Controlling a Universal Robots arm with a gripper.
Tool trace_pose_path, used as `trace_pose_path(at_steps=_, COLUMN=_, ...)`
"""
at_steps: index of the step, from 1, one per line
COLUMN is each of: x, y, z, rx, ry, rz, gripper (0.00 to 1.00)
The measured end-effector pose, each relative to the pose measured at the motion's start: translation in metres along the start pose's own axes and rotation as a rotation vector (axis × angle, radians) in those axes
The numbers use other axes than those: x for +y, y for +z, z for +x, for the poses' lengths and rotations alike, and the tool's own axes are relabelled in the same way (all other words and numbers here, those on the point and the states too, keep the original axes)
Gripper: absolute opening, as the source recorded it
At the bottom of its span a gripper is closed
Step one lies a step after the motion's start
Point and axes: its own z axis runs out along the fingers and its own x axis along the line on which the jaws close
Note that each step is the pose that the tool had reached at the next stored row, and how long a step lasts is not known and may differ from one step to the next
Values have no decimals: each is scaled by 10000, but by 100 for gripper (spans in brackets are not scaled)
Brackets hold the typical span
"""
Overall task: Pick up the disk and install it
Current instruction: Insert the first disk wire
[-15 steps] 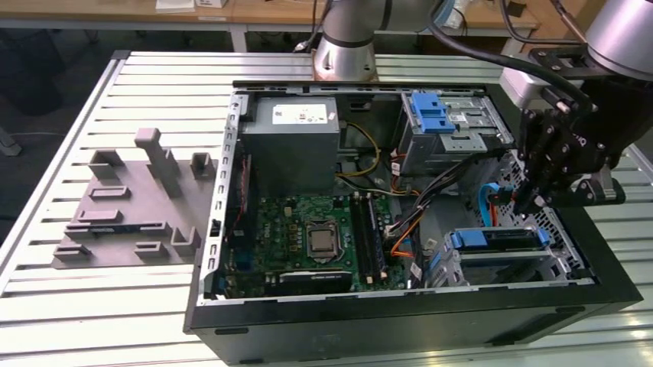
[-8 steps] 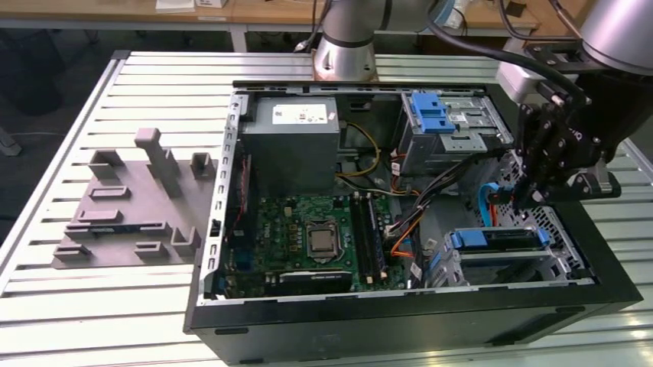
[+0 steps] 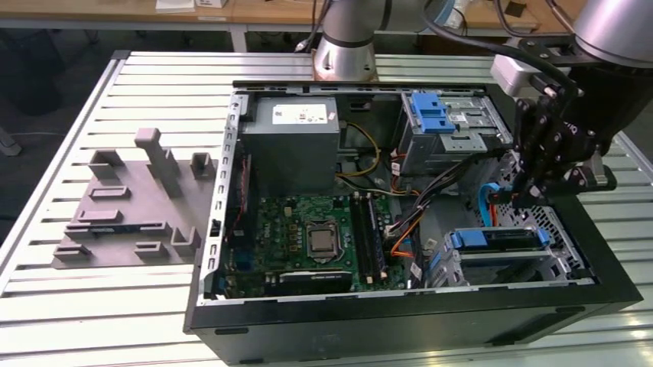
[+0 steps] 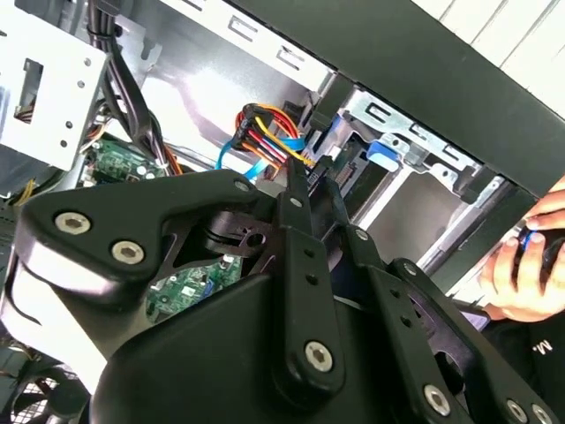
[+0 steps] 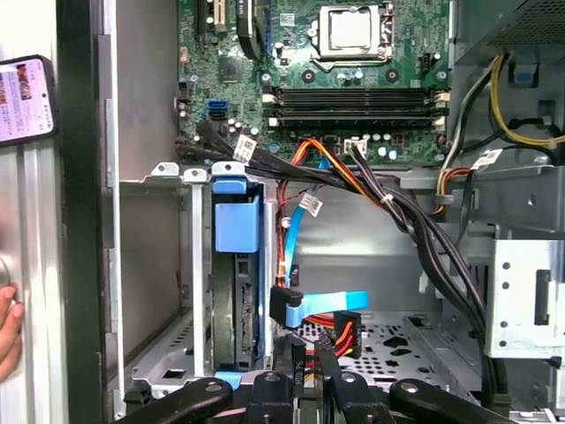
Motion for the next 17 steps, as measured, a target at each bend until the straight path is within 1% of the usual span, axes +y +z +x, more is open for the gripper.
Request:
trace_pose_path(at_steps=2, x=1, y=6, z=0, rx=67, ry=-1, rz=8, gripper=24)
trace_pose_path(at_steps=4, x=1, y=12, z=0, rx=102, ry=-2, rz=12, gripper=24)
trace_pose_path(at_steps=9, x=3, y=41, z=-2, rx=104, ry=-2, rz=12, gripper=24)
trace_pose_path(at_steps=11, x=3, y=43, z=-2, rx=105, ry=-3, rz=12, gripper=24)
trace_pose_path(at_steps=12, x=3, y=44, z=-2, rx=105, ry=-2, rz=13, gripper=23)
trace_pose_path(at_steps=13, x=3, y=45, z=-2, rx=102, ry=-2, rz=13, gripper=17)
trace_pose_path(at_steps=14, x=3, y=45, z=-2, rx=95, ry=-1, rz=6, gripper=17)
trace_pose_path(at_steps=15, x=1, y=46, z=-1, rx=88, ry=-3, rz=-13, gripper=16)
trace_pose_path(at_steps=17, x=-4, y=48, z=10, rx=55, ry=-9, rz=-107, gripper=16)
